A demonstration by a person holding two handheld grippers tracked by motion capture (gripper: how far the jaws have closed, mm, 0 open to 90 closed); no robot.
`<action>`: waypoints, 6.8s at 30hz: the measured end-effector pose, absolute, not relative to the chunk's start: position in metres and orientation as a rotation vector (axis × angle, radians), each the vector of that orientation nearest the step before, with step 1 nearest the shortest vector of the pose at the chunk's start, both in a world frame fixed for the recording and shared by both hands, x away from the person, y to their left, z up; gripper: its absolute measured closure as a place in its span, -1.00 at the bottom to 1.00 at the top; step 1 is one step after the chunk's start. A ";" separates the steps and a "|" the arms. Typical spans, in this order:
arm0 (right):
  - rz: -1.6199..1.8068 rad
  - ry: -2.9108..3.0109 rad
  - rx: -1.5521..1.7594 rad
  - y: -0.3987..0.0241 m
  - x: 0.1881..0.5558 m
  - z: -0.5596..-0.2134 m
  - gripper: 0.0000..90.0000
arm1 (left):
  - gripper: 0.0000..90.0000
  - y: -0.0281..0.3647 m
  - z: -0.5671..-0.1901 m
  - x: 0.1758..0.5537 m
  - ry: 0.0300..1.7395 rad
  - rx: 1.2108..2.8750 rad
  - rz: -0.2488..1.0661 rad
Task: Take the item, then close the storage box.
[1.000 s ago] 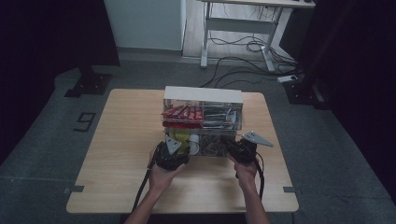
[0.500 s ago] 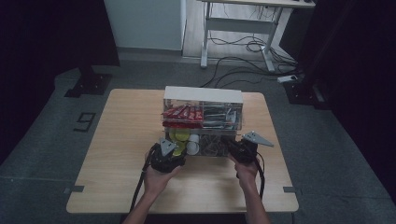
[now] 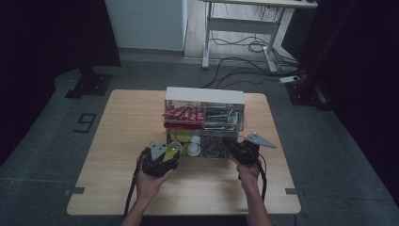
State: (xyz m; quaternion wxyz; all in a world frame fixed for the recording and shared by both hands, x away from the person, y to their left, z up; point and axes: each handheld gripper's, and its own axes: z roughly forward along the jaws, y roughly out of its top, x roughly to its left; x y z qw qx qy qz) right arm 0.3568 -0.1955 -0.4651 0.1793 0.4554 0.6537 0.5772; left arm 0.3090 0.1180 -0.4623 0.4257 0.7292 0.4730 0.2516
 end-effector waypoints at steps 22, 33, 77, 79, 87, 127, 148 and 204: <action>1.612 1.851 1.297 -0.196 0.359 -0.469 0.99 | -0.14 0.164 -0.481 0.302 1.269 1.820 0.645; 1.596 1.864 1.299 -0.194 0.361 -0.472 0.99 | -0.14 0.174 -0.496 0.301 1.303 1.835 0.632; 1.586 1.879 1.296 -0.192 0.360 -0.473 0.98 | -0.49 0.182 -0.521 0.312 1.349 1.945 0.571; 1.587 1.878 1.294 -0.193 0.359 -0.473 0.99 | -0.53 0.183 -0.517 0.311 1.339 1.936 0.569; 1.586 1.876 1.293 -0.194 0.358 -0.472 0.98 | -0.56 0.193 -0.504 0.307 1.323 1.872 0.561; 1.597 1.897 1.282 -0.195 0.348 -0.471 0.99 | -0.47 0.208 -0.503 0.307 1.355 1.825 0.494; 1.588 1.901 1.274 -0.200 0.337 -0.469 0.99 | -0.48 0.211 -0.496 0.303 1.361 1.797 0.489; 1.457 2.037 1.430 -0.213 0.320 -0.512 0.96 | -0.48 0.208 -0.504 0.305 1.360 1.850 0.468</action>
